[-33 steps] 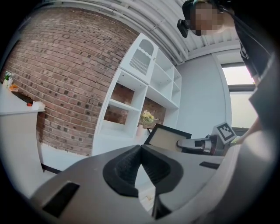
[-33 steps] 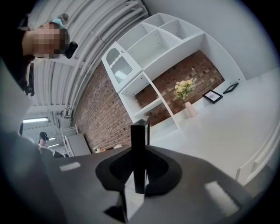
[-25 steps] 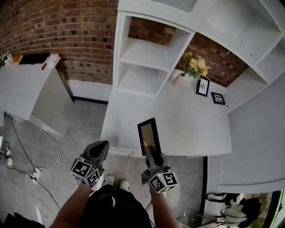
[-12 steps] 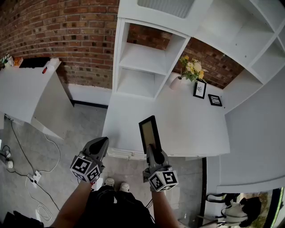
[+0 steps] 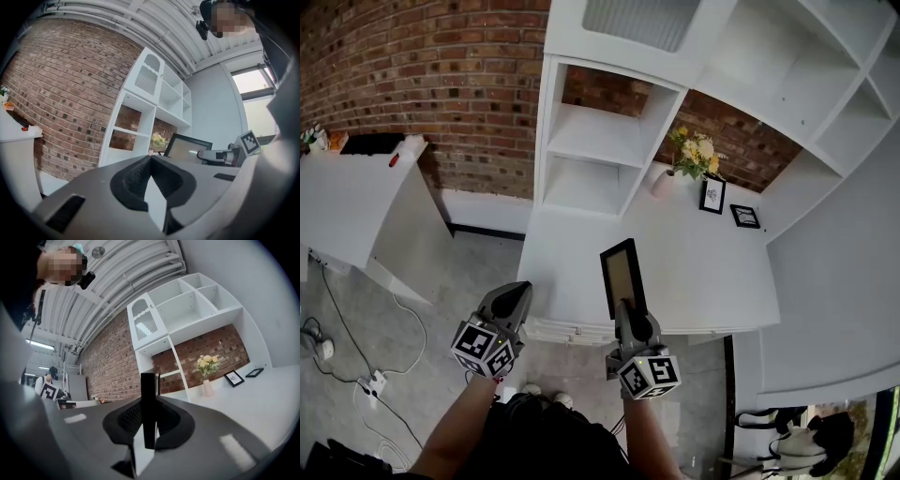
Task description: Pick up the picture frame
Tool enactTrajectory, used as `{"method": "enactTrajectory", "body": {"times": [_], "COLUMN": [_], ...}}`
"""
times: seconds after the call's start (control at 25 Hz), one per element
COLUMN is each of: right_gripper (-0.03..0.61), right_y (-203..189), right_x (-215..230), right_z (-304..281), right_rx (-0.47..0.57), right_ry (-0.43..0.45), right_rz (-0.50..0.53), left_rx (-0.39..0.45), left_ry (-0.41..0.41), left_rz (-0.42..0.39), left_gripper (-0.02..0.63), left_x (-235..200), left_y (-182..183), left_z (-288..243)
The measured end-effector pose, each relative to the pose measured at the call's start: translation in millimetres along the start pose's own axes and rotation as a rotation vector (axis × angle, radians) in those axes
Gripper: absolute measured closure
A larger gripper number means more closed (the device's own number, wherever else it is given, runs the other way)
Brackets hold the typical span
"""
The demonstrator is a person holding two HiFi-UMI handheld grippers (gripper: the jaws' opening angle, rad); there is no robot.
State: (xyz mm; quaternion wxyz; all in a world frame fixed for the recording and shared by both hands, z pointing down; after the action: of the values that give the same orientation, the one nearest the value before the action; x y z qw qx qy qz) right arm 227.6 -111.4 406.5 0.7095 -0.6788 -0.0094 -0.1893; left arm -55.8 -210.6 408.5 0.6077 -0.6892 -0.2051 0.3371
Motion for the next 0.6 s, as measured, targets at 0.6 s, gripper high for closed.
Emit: {"method": "enactTrajectory", "body": {"times": [0.6], "right_gripper": [0.535], "right_y": [9.3], "right_x": [1.0], "right_z": [12.5], "right_rx": [0.011], "right_ry": [-0.043], "right_rz": [0.024], "left_rx": [0.005], "left_ry": [-0.034], "left_rz": [0.009], "left_gripper": [0.609], "left_x": [8.4], "left_y": [1.8], "left_z": [-5.5]}}
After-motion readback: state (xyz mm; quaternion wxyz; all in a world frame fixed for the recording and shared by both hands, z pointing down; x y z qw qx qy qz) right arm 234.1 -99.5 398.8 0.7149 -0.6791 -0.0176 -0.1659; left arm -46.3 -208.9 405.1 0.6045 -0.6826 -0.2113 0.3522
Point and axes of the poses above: the fingertips, and each gripper's own axes: z backward along the fingers, x to its right, y out of its top, the point moved 10 cm from there along z, backward along the fingers, and after that the axes turned 5 degrees about y, right-handed, at the moved point
